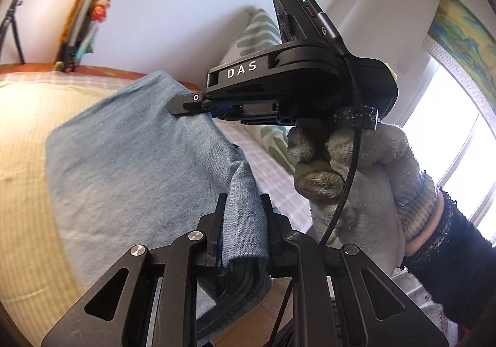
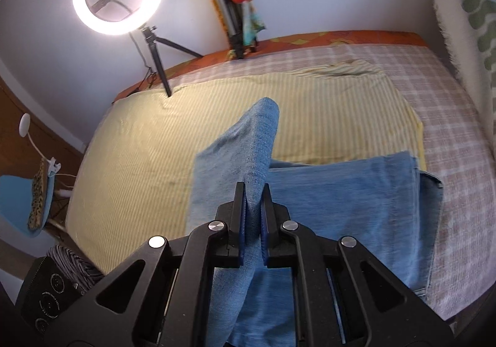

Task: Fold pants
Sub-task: 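Fold the lifted jeans half over with the right gripper, then open the left gripper, then lay the held jeans edge onto the stack and open the right gripper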

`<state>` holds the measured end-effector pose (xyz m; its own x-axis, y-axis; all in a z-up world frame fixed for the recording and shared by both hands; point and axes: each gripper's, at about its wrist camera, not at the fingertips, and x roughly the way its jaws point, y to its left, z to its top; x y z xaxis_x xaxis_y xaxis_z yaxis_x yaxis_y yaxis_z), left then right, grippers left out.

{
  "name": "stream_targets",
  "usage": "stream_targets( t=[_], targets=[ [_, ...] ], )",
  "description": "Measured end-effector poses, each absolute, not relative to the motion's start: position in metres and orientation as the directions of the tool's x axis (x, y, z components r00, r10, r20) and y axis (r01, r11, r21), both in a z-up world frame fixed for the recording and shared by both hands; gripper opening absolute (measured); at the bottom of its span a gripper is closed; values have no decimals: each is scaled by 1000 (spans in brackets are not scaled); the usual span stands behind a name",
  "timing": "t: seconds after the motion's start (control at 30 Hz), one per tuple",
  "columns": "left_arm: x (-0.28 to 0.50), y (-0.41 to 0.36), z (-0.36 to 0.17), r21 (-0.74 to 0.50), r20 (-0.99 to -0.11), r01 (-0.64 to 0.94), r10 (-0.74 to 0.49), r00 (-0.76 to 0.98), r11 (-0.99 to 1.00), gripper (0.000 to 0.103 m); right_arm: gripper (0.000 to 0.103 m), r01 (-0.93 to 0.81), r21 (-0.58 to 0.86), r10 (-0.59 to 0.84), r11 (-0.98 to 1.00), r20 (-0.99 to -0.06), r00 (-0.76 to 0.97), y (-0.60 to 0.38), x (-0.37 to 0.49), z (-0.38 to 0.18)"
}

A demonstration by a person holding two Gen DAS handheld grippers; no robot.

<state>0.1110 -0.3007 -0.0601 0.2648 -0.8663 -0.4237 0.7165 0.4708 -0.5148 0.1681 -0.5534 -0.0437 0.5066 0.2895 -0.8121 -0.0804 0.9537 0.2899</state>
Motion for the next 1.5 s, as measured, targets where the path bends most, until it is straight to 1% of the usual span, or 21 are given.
stream_targets(
  t=[0.23,0.3,0.33,0.4,0.47,0.53,0.63,0.67,0.73,0.77,0.83,0.87,0.93,0.97,1.07,1.2,1.3,1.33,1.4,1.43,1.5],
  targets=[
    [129,-342,-65,-479,-467,757,-859,208,444,17,8,-14,273,240,962,-820,519,-597,160,-55],
    [132,-347,-66,-481,-484,759,-855,188,439,22,7,5,271,230,963,-825,517,-607,159,-60],
    [129,-347,-65,-480,-493,762,-852,175,434,31,7,15,268,223,963,-827,516,-612,159,-63],
    [128,-343,-64,-463,-507,773,-845,171,434,44,7,31,265,211,964,-830,516,-622,158,-70],
    [129,-329,-62,-451,-510,781,-843,173,433,45,7,42,261,202,965,-832,517,-629,158,-76],
    [133,-307,-61,-409,-519,785,-826,218,465,45,6,54,260,196,964,-832,519,-637,156,-83],
    [144,-278,-68,-323,-561,776,-770,304,542,45,6,67,256,183,964,-830,527,-647,150,-88],
    [154,-267,-75,-276,-590,763,-729,345,584,45,4,73,255,178,964,-826,535,-651,148,-89],
    [167,-255,-85,-249,-623,740,-688,371,624,45,2,103,243,144,965,-812,565,-663,142,-84],
    [176,-248,-90,-248,-637,722,-670,381,646,45,2,108,259,152,960,-804,574,-669,140,-82],
    [180,-243,-96,-240,-648,707,-652,393,665,45,2,101,340,224,935,-787,575,-683,137,-81],
    [182,-241,-96,-236,-647,704,-649,400,670,45,2,80,392,284,916,-776,563,-688,136,-83],
    [180,-242,-95,-241,-636,708,-660,401,663,45,2,77,450,340,890,-766,546,-694,133,-89],
    [182,-244,-95,-242,-633,712,-663,400,659,45,6,74,475,365,877,-759,539,-695,131,-93],
    [179,-258,-100,-225,-643,732,-662,384,643,45,28,73,532,427,843,-746,511,-695,127,-107],
    [176,-266,-106,-221,-657,739,-657,370,637,45,30,56,536,452,842,-760,467,-681,124,-126],
    [176,-265,-108,-227,-659,732,-655,370,642,45,31,52,492,419,869,-788,451,-669,124,-135],
    [177,-263,-109,-226,-662,725,-649,375,650,45,30,46,478,406,877,-789,461,-665,122,-135],
    [180,-261,-109,-230,-664,715,-643,381,661,47,9,37,455,383,890,-788,483,-659,119,-131],
    [182,-258,-109,-235,-662,708,-643,386,666,50,8,29,438,368,898,-788,494,-655,117,-127],
    [187,-251,-110,-238,-663,688,-632,401,685,50,5,16,398,333,917,-790,515,-648,112,-118]
  ],
)
